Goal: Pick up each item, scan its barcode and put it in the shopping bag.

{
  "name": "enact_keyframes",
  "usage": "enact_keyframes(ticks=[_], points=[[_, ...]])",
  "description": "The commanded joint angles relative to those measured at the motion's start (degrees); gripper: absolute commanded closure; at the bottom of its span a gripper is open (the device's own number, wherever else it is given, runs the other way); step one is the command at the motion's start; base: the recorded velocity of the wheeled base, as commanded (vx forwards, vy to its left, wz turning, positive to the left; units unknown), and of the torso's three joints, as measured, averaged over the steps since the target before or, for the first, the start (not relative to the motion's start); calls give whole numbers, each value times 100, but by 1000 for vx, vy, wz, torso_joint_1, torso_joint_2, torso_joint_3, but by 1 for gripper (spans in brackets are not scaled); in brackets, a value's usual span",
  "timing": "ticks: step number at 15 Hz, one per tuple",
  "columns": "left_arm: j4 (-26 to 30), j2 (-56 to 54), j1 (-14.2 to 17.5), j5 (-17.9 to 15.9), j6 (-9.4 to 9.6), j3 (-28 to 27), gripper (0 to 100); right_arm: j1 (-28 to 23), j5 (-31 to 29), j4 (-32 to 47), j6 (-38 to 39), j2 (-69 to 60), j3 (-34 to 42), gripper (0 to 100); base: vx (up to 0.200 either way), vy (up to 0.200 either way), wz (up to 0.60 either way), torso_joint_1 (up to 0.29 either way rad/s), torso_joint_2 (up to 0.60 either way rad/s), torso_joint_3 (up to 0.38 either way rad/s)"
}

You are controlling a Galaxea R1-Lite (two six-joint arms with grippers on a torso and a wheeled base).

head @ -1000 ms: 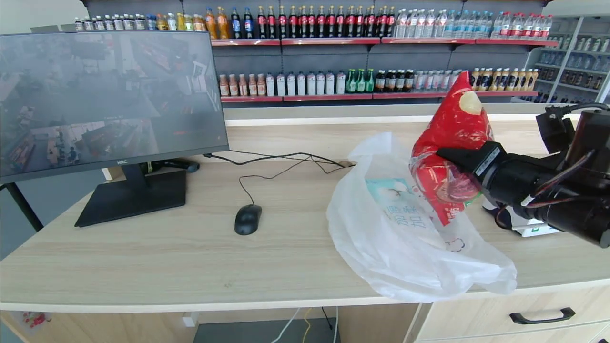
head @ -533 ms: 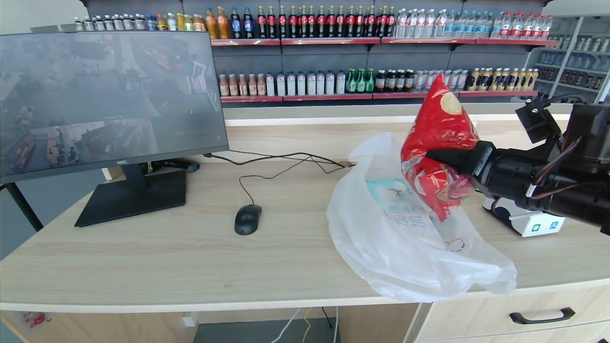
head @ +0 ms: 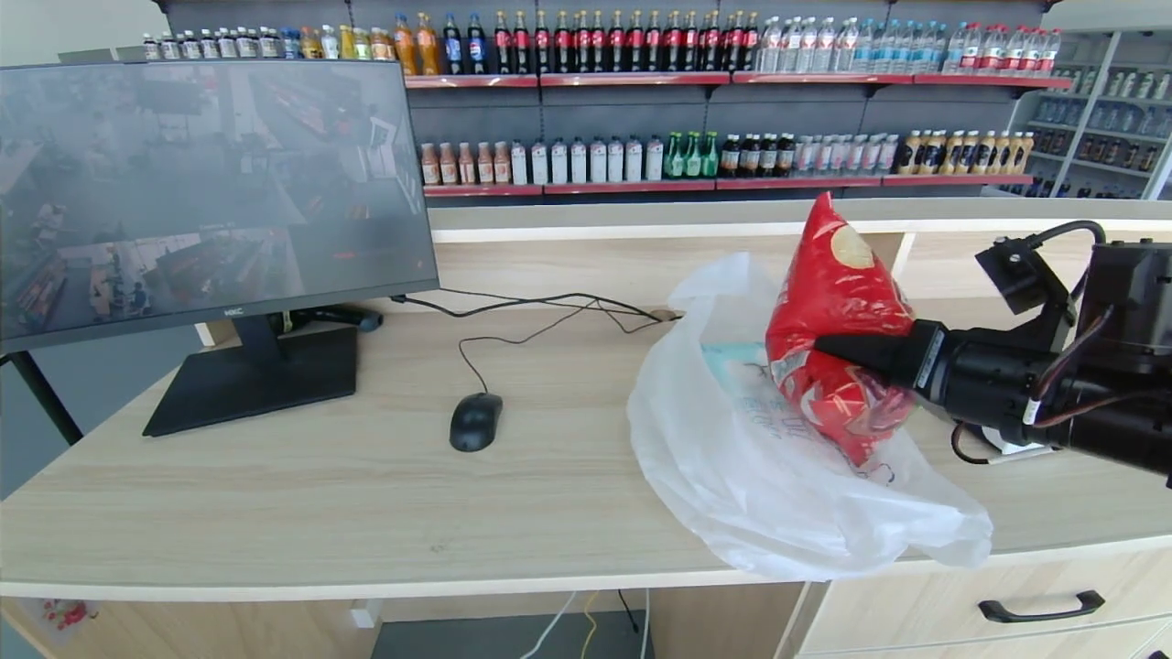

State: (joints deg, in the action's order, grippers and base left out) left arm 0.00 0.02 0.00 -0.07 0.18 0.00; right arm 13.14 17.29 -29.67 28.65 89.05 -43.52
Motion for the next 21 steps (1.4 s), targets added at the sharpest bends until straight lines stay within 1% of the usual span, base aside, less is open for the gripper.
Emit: enact_keyframes(ticks=[1, 3, 7, 8, 10, 16, 18, 20, 21], points=[[0, -2, 0, -1, -1, 0, 0, 198, -155, 269, -210, 7, -183, 100, 0, 0, 0, 0, 0, 0], [0, -2, 0, -1, -1, 0, 0, 268, -358, 401, -404, 174, -306, 100, 0, 0, 0, 0, 0, 0], [0, -2, 0, -1, -1, 0, 0, 321, -366, 418, -632, 253, -420, 100, 0, 0, 0, 0, 0, 0], [0, -2, 9, 7, -1, 0, 0, 338, -366, 418, -940, 314, -262, 100, 0, 0, 0, 0, 0, 0], [0, -2, 0, -1, -1, 0, 0, 338, -384, 383, -1186, 402, 10, 100, 0, 0, 0, 0, 0, 0], [0, -2, 0, 7, -1, 0, 0, 321, -393, 348, -1274, 429, 116, 100, 0, 0, 0, 0, 0, 0], [0, -2, 0, -1, -1, 0, 0, 338, -340, 155, -1555, 350, 19, 100, 0, 0, 0, 0, 0, 0], [0, -2, 0, -1, -1, 0, 0, 382, -314, -4, -1652, 350, -341, 100, 0, 0, 0, 0, 0, 0], [0, -2, 0, -1, -1, 0, 0, 452, -322, 23, -1652, 323, -693, 100, 0, 0, 0, 0, 0, 0]])
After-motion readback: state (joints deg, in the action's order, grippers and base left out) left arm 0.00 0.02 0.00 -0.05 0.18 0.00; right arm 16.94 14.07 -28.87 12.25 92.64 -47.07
